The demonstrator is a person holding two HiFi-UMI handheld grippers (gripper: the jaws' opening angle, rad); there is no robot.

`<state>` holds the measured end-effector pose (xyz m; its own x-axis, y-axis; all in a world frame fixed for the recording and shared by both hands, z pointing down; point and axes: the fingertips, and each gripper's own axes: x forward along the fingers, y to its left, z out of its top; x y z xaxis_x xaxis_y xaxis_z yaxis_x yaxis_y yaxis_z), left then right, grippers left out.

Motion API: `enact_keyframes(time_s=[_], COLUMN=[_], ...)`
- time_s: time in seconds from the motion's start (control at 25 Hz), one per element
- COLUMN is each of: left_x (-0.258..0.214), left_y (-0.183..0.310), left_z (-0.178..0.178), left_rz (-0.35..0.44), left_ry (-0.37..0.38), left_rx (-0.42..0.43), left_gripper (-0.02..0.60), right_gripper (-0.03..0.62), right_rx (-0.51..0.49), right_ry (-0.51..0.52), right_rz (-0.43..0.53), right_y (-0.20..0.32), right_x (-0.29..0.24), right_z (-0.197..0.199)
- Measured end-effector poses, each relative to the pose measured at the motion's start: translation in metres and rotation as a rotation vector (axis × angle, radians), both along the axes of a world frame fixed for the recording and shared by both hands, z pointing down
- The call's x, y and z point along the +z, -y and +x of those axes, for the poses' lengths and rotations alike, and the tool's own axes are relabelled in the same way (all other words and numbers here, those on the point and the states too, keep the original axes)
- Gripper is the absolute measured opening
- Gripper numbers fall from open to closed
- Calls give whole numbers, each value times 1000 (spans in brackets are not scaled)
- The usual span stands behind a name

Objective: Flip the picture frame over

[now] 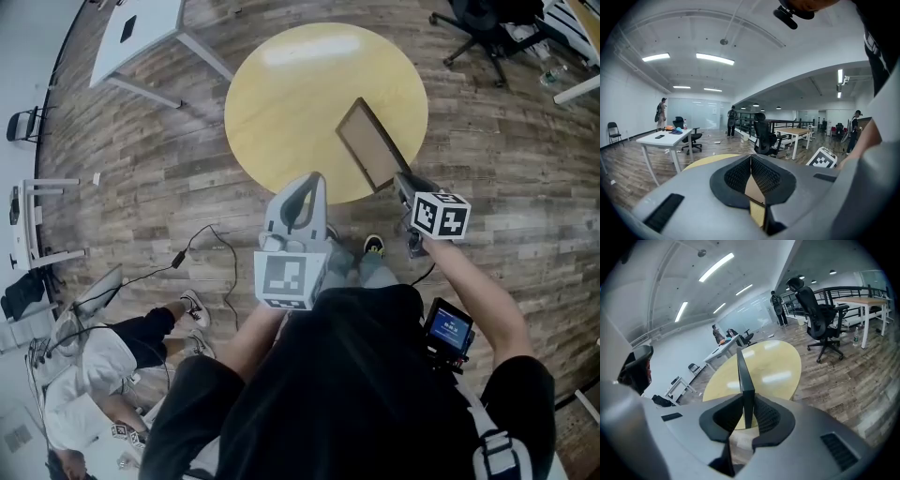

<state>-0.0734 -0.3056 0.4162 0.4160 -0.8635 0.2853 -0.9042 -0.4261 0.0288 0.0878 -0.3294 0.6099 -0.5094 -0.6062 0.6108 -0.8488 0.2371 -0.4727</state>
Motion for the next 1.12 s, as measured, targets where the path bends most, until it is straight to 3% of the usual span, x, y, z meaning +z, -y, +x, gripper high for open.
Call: enact_keyframes(time_s=[0.28, 0.44, 0.56, 1.12], left_x=[-4, -5, -4, -6], left_y=[-6, -11, -15, -18], left_z=[-5, -6, -10, -28], left_rz=[2, 2, 4, -1], left_ry=[9, 9, 9, 15], left_rx=[-8, -13, -20, -49], left_gripper=[23, 23, 24, 23], right_gripper=[81, 95, 112, 133], right_rx=[64, 91, 113, 190], right_ry=[65, 176, 204, 130], right_rz=[-88, -265, -341, -420], right_y=[6, -8, -20, -22], right_x=[11, 37, 56, 93], right_z=[6, 0, -5, -3])
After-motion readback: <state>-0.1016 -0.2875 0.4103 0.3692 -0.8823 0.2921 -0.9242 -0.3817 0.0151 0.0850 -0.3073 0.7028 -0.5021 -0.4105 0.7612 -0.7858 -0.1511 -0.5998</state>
